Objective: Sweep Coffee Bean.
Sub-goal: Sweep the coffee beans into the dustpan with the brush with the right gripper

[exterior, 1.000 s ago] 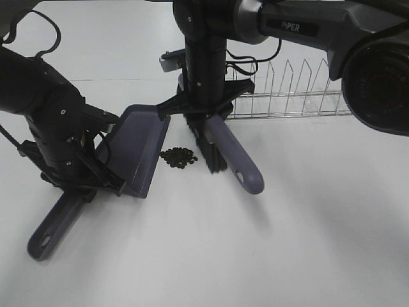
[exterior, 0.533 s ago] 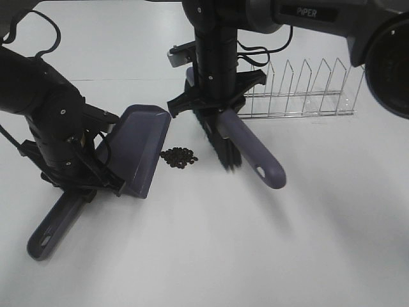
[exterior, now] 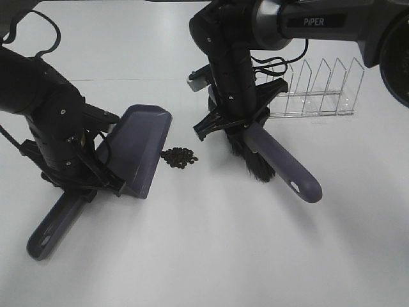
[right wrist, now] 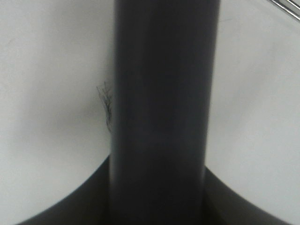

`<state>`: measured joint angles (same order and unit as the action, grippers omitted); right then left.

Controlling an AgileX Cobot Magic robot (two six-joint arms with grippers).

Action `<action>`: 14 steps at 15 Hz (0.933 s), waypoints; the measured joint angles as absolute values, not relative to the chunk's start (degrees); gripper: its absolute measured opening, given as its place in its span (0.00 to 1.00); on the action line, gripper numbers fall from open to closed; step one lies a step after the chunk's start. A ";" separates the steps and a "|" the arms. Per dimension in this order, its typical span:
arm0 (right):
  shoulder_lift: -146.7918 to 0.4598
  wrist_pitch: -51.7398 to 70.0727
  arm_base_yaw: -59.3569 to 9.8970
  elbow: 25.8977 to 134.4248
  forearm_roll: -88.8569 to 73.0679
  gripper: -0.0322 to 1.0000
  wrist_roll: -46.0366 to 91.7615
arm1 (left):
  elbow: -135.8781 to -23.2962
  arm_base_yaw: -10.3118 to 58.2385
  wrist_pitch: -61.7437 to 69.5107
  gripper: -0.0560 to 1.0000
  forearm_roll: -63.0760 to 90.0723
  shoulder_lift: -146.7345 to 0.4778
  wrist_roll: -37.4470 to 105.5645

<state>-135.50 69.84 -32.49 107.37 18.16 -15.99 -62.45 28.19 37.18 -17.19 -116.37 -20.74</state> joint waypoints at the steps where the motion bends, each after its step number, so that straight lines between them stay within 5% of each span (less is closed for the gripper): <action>1: -135.56 69.73 -32.60 107.37 17.59 0.31 -16.16 | -62.45 28.19 37.18 0.38 -17.19 -116.37 -20.74; 14: -145.42 65.83 -32.60 119.00 -17.13 0.31 -17.19 | -62.45 28.19 37.13 0.38 -17.19 -116.37 -20.68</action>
